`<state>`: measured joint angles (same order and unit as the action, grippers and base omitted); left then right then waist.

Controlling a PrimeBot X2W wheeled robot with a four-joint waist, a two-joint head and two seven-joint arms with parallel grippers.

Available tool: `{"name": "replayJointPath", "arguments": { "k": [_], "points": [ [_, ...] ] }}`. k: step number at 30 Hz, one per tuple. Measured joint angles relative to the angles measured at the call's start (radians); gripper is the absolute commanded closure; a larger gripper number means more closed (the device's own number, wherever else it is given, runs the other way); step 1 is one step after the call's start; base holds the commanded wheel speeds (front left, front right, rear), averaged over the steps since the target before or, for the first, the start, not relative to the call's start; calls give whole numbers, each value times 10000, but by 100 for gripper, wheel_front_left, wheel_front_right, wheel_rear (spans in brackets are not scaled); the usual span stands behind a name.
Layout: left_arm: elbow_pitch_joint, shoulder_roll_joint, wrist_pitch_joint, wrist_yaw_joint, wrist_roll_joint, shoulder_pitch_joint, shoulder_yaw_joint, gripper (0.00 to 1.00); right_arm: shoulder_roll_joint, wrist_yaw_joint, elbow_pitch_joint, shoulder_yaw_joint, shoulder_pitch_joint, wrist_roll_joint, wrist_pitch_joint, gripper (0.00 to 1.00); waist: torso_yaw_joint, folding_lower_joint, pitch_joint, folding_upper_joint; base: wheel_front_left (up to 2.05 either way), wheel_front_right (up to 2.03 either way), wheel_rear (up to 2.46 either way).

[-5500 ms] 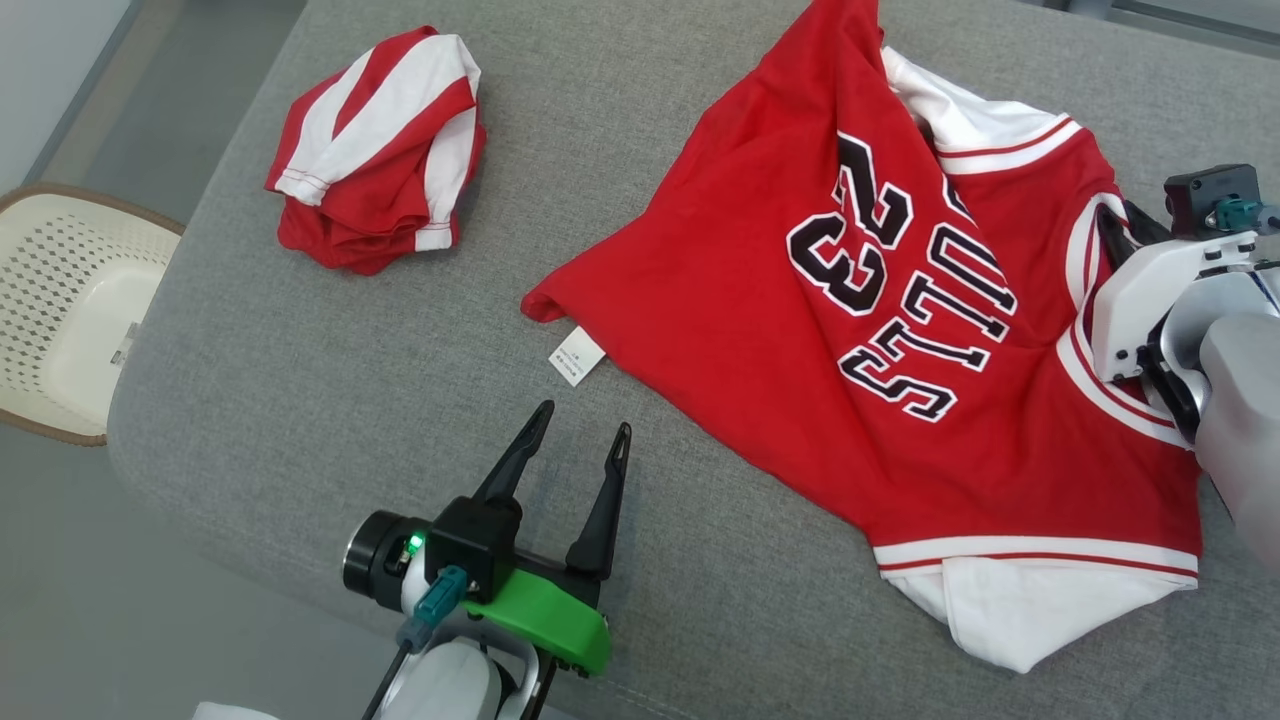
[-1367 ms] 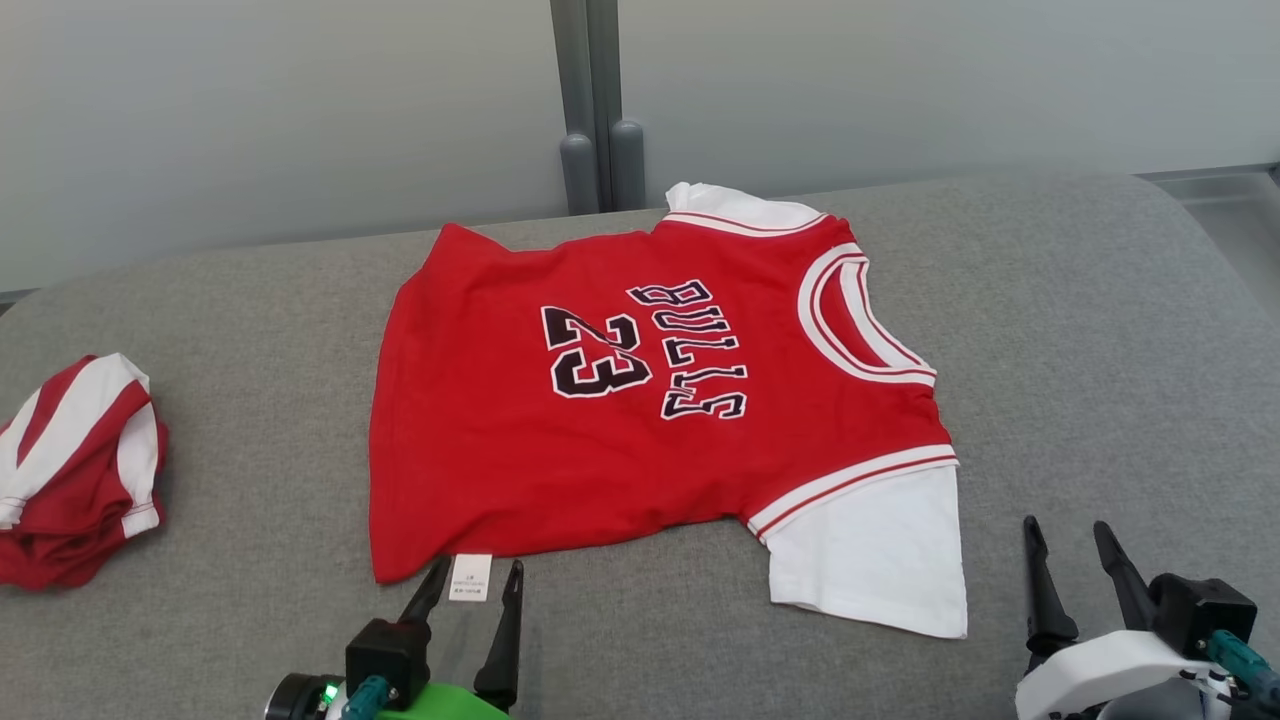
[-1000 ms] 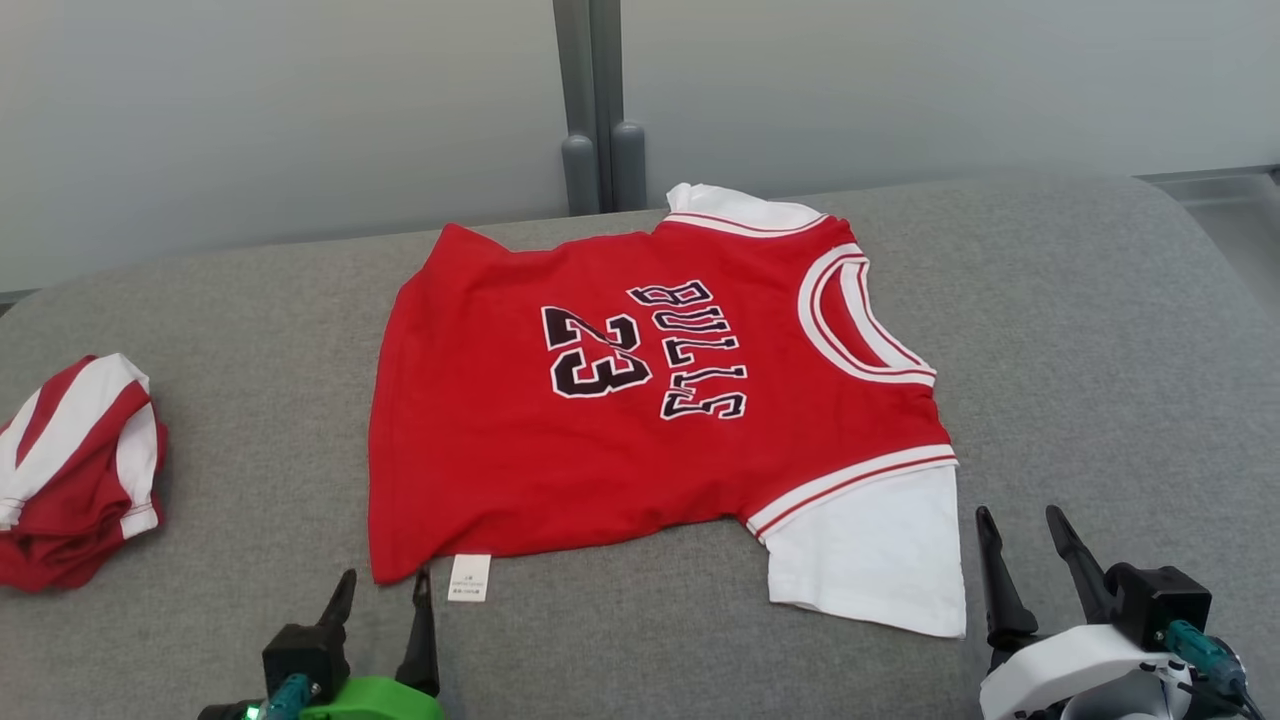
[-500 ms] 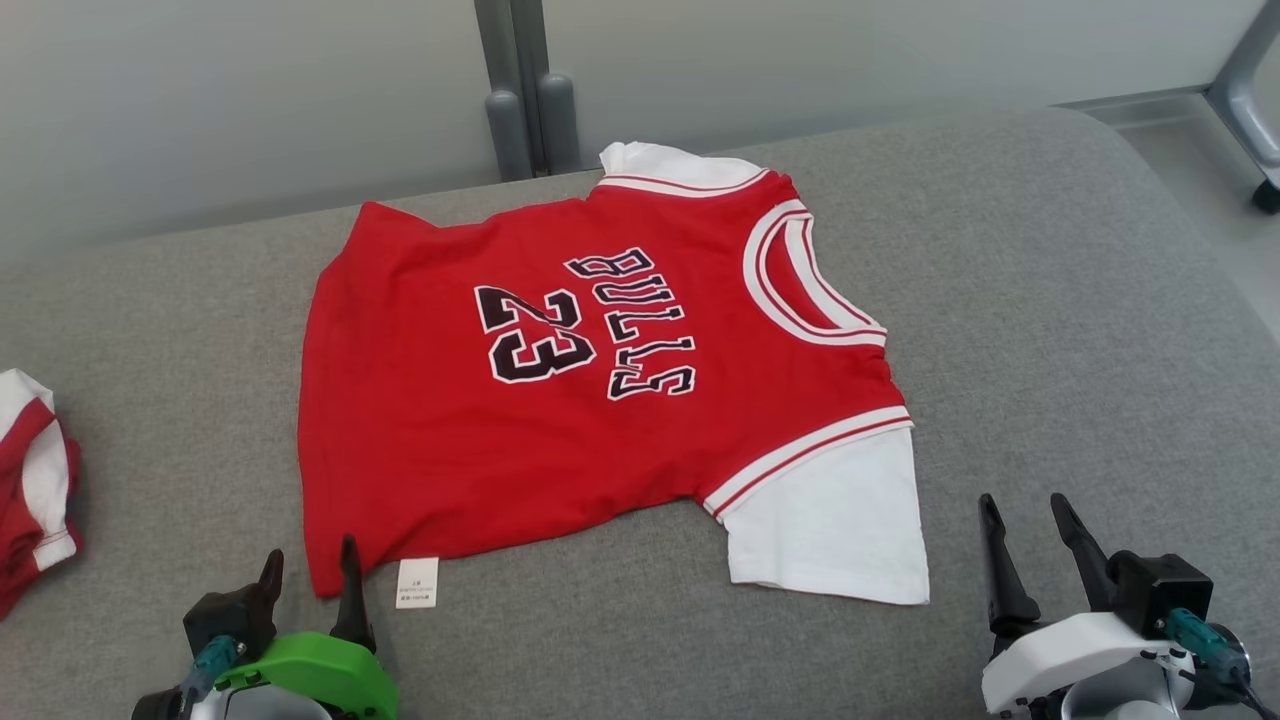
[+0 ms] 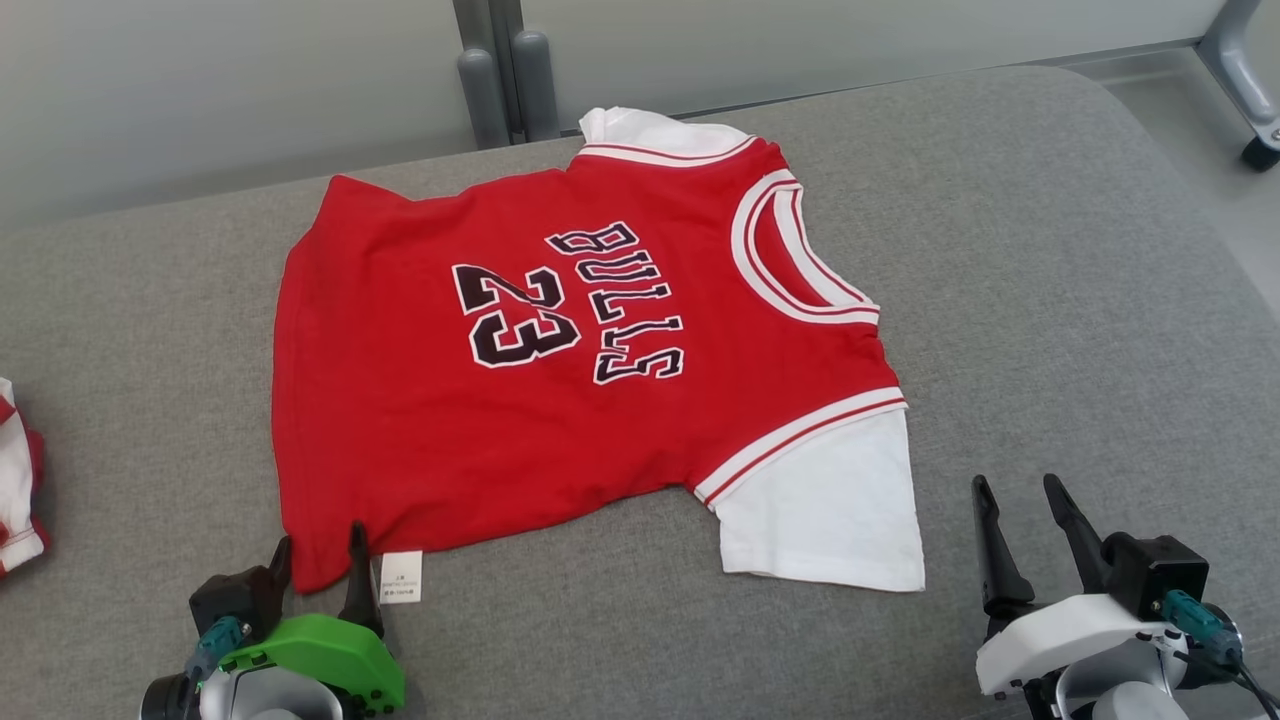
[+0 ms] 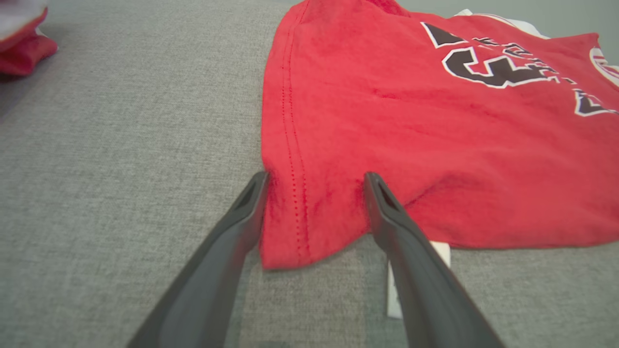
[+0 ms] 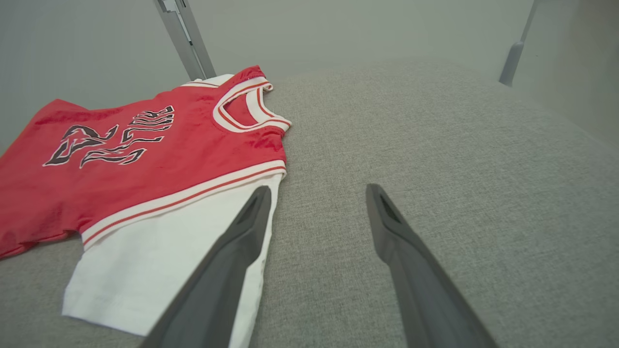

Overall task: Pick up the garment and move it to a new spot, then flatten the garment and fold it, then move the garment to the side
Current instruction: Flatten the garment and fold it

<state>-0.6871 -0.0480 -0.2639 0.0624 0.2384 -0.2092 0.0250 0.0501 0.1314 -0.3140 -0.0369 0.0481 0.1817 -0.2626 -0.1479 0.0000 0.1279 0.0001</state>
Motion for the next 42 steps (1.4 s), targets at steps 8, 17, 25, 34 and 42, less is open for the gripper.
{"name": "replayJointPath", "arguments": {
  "k": [8, 17, 25, 34, 42],
  "points": [
    [-119, 0, 0, -96, 56, 0, -82, 0, 0, 0, -67, 56, 40, 90, 0, 0, 72, 0, 49, 0, 0, 0, 0],
    [25, -4, -2, -40, -115, -132, -8, 100, -2, 0, -219, 136, 175, 88, 0, 0, 39, 0, 156, 0, 0, 0, 0],
    [151, -17, -2, -140, -502, -491, 477, 100, 0, 0, -376, 167, 194, 102, 0, 0, 32, 0, 211, -1, 0, 0, 0],
    [-382, -90, -2, -456, -562, -848, 1233, 0, 2, 0, -654, 309, 241, 96, 0, 0, -142, 0, 161, 0, 0, 0, 0],
    [-1323, -433, -2, -675, -756, -752, 1684, 0, 17, 0, -851, 272, 182, 111, 0, 0, -305, 0, -192, 0, 0, 0, 0]
  ]
}}
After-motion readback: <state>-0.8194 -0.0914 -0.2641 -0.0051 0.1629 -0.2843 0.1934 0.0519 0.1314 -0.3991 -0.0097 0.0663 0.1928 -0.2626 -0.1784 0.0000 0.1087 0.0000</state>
